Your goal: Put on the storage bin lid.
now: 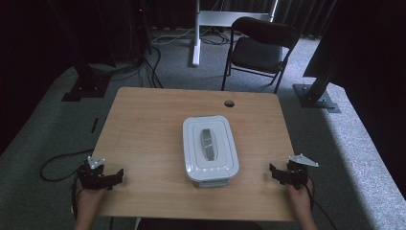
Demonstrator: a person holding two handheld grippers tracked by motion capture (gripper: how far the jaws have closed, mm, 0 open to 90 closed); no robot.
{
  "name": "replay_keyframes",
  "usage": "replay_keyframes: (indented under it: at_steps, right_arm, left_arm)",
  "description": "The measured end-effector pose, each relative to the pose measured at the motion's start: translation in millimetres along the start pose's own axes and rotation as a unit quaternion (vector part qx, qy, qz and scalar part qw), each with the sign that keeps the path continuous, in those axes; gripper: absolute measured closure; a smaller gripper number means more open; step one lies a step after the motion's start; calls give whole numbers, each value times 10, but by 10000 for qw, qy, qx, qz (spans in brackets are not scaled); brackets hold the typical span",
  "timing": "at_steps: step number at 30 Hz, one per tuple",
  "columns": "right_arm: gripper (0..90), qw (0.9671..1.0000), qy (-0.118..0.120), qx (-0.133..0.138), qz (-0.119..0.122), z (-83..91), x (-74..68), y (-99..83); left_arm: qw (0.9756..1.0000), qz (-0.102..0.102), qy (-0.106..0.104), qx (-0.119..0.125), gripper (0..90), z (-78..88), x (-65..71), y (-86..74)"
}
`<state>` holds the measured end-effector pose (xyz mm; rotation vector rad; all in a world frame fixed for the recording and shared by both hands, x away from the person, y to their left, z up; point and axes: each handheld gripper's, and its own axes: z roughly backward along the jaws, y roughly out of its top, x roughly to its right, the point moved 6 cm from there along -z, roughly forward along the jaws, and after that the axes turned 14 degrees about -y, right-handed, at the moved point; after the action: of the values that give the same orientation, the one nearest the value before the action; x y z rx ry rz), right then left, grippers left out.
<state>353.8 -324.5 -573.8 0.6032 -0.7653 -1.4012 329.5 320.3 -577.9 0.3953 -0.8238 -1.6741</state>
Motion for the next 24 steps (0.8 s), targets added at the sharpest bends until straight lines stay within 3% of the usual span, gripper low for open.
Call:
replay_keyframes:
  at_steps: [5, 10, 18, 21, 24]
  right_arm:
    - [125, 9998, -173, -80, -42, -1, 44, -94]
    - [121, 9984, -413, -359, -156, -55, 90, -199]
    - [120, 9981, -474, -366, -139, -58, 95, -201]
    - [120, 9980, -484, -369, -141, -60, 94, -200]
    - [120, 9978, -507, -381, -165, -64, 93, -197]
  left_arm:
    - [9995, 159, 273, -46, 1, 57, -82, -41]
    - [9981, 223, 566, -35, 1, 98, -172, -68]
    - [9984, 231, 485, -184, 1, 61, -207, -144]
    - [9989, 325, 320, -124, 1, 53, -224, -162]
    - [9989, 339, 314, -87, 1, 49, -222, -165]
